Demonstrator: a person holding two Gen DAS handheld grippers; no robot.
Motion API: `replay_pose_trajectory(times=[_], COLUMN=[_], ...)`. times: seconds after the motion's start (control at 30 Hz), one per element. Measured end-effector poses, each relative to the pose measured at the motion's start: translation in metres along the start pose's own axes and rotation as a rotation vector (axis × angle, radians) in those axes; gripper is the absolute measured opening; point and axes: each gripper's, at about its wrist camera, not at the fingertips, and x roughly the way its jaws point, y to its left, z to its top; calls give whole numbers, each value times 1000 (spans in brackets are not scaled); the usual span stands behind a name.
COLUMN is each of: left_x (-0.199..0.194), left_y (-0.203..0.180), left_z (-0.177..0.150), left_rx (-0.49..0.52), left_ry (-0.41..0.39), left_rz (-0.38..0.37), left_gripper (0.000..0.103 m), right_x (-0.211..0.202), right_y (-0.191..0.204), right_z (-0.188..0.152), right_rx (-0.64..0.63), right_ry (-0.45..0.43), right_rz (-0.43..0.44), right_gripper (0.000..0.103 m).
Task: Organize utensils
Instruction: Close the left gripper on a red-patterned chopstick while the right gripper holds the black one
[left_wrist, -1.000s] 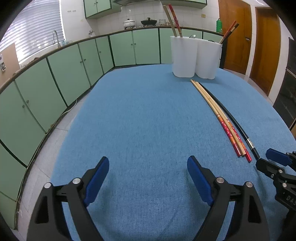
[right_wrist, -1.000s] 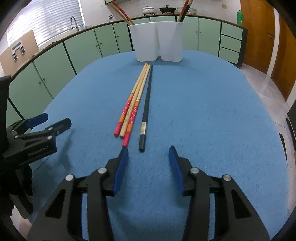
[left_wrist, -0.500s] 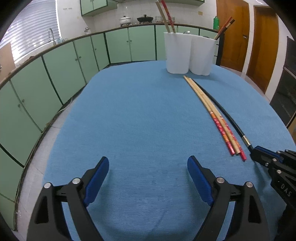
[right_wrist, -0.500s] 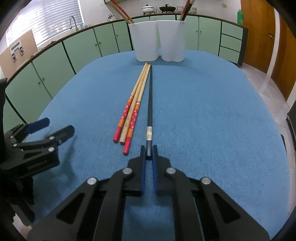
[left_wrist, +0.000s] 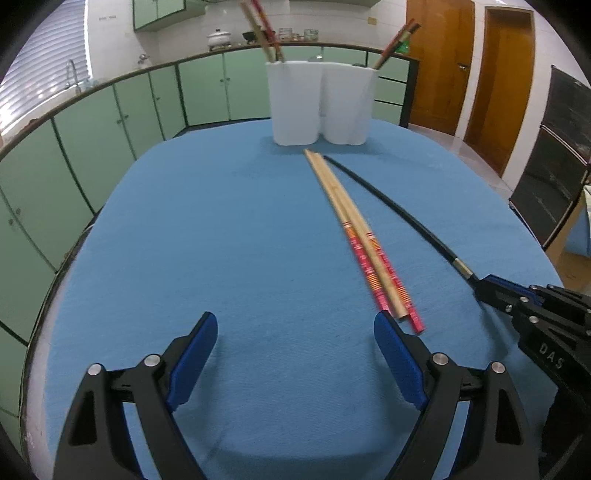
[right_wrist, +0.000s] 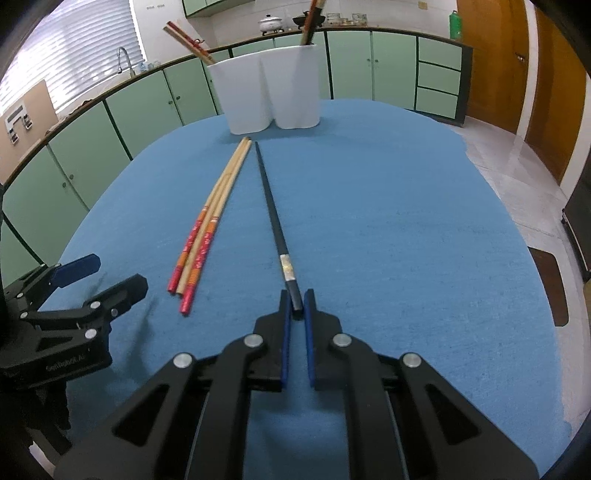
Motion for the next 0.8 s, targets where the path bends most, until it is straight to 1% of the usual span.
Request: replay_pose_trajectory(times=[0.43,0.5,0.63,0.8], left_x=[12,16,21,20], left_y=[-11,-12,-11,-7], left_z=[11,10,10,10], left_rx=[14,18,2,-9], left_ry=[20,34,48,41], left_rz=[-3,12,9,14], left_gripper=[85,85,85,84], right_x=[1,1,1,1], right_y=[-6,-6,-6,-6], right_z=[0,0,0,1], right_rx=[8,9,9,5], right_ry=[5,5,5,6], right_rz=[27,29,30,37], right_gripper=[7,7,7,7])
